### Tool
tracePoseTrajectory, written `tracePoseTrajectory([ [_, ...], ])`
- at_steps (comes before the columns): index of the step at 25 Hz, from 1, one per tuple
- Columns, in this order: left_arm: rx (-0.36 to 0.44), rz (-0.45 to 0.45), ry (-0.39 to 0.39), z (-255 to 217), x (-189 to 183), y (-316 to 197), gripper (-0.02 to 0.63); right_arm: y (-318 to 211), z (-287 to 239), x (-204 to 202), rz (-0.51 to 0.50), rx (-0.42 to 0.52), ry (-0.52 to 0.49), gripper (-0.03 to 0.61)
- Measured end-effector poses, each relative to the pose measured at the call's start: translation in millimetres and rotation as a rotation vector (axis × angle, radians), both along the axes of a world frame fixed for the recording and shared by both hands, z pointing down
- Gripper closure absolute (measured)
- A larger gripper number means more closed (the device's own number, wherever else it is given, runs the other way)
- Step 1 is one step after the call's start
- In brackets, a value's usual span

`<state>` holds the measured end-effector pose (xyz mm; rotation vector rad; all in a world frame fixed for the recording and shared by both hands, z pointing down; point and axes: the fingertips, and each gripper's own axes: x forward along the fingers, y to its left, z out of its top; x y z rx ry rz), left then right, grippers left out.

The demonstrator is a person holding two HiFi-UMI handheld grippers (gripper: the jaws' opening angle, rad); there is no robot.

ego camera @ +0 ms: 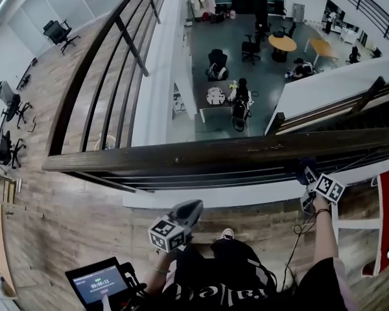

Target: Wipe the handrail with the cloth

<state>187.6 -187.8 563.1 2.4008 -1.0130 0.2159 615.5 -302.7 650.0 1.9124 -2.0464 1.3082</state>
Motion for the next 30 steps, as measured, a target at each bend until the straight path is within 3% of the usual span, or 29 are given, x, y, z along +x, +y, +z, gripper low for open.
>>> tracePoseTrajectory([
  [8,-0.016,-0.042,-0.013,11,-14,7,0.614,0,-2,75,0.082,-0.027,0.053,0.486],
  [12,-0.029,-0.051,-0.014,17,-19,10,0.614,1,-9,83,0.098,-0.009,0.064,0.486],
  [15,-0.027,-0.06,-0.026,15,-20,19,0.614,14,-23,73,0.096,0.048,0.018,0.486],
  [22,-0.016,-0.119,0.013,8,-65,16,0.614,59,-28,-12,0.047,0.103,-0.05,0.486],
  [26,-0.016,-0.129,0.026,5,-128,31,0.614,90,-35,-103,0.035,0.11,-0.069,0.486],
  [30,-0.033,-0.139,0.013,9,-185,45,0.614,109,-34,-200,-0.054,0.097,-0.079,0.486],
])
